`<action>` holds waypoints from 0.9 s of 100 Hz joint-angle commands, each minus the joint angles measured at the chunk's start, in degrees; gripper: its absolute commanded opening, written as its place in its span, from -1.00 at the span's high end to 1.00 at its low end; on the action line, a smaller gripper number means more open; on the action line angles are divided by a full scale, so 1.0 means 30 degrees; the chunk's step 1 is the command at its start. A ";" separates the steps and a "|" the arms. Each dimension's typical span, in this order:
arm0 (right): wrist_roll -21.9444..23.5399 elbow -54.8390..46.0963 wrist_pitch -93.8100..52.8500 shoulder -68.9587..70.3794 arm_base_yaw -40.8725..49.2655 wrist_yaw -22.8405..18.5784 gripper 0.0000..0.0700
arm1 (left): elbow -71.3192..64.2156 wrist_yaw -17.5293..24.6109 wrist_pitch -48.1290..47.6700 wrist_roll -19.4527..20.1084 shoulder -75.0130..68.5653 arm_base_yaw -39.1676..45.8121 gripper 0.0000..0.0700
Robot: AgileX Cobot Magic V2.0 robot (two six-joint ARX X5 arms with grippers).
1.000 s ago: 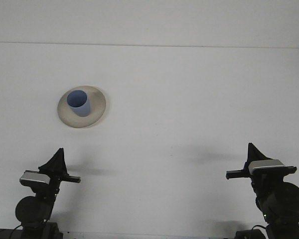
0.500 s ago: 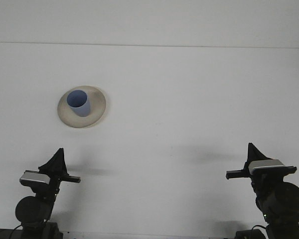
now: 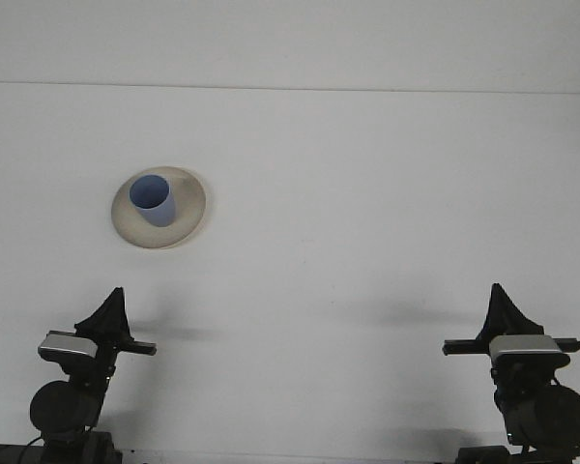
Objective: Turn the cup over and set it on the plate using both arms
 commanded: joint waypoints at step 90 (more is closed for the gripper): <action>0.0918 -0.7745 0.7206 -0.3942 -0.1282 -0.0029 1.00 | -0.0364 -0.0044 0.0313 -0.0007 -0.0015 0.0022 0.97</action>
